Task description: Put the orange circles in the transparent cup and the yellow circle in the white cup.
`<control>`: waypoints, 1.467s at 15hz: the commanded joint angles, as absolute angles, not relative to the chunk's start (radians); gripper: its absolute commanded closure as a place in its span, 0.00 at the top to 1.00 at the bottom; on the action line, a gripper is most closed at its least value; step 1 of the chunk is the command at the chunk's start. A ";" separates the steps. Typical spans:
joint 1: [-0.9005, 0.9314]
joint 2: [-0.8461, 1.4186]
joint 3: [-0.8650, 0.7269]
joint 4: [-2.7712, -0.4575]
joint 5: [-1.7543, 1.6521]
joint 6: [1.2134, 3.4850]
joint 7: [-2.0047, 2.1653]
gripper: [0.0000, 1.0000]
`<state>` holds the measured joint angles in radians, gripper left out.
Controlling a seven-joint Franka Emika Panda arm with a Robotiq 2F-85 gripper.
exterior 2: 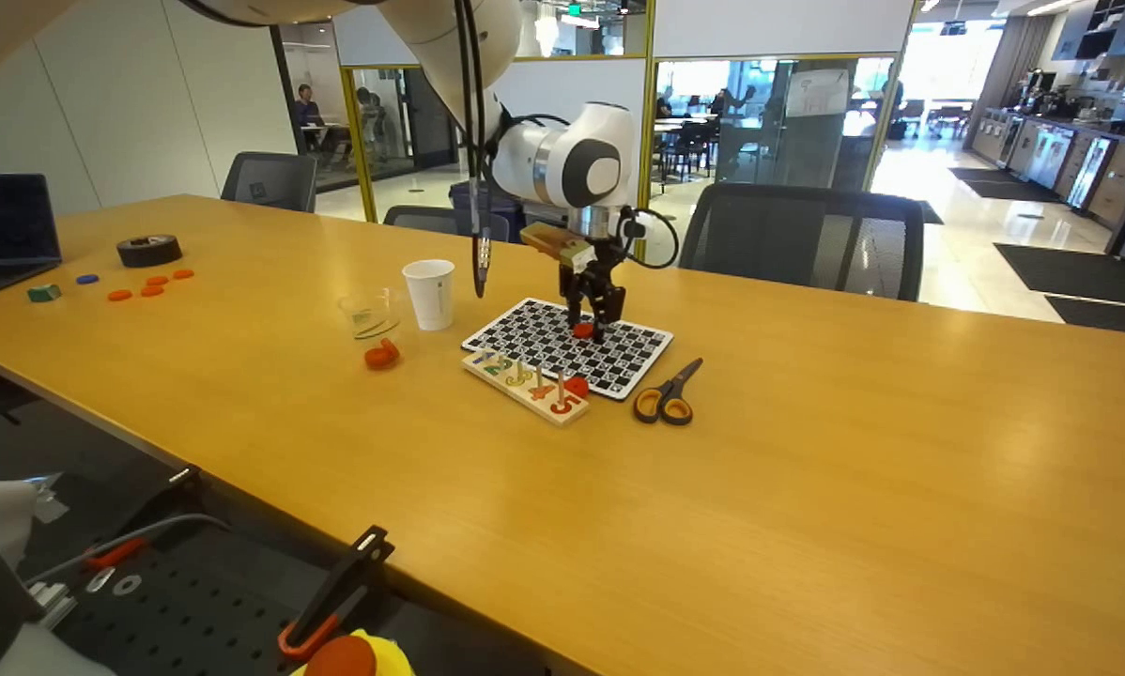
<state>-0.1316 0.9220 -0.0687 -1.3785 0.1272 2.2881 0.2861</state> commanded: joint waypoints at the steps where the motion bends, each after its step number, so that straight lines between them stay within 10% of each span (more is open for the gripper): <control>1: -0.139 0.922 -0.057 -1.352 0.155 2.258 0.261 0.36; 4: -0.137 0.896 -0.053 -1.375 0.157 2.240 0.256 0.17; 22: 0.041 0.254 0.100 -2.073 0.142 2.313 -0.013 0.18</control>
<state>0.0334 0.3727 0.0706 -1.9436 0.1236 2.3063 0.0643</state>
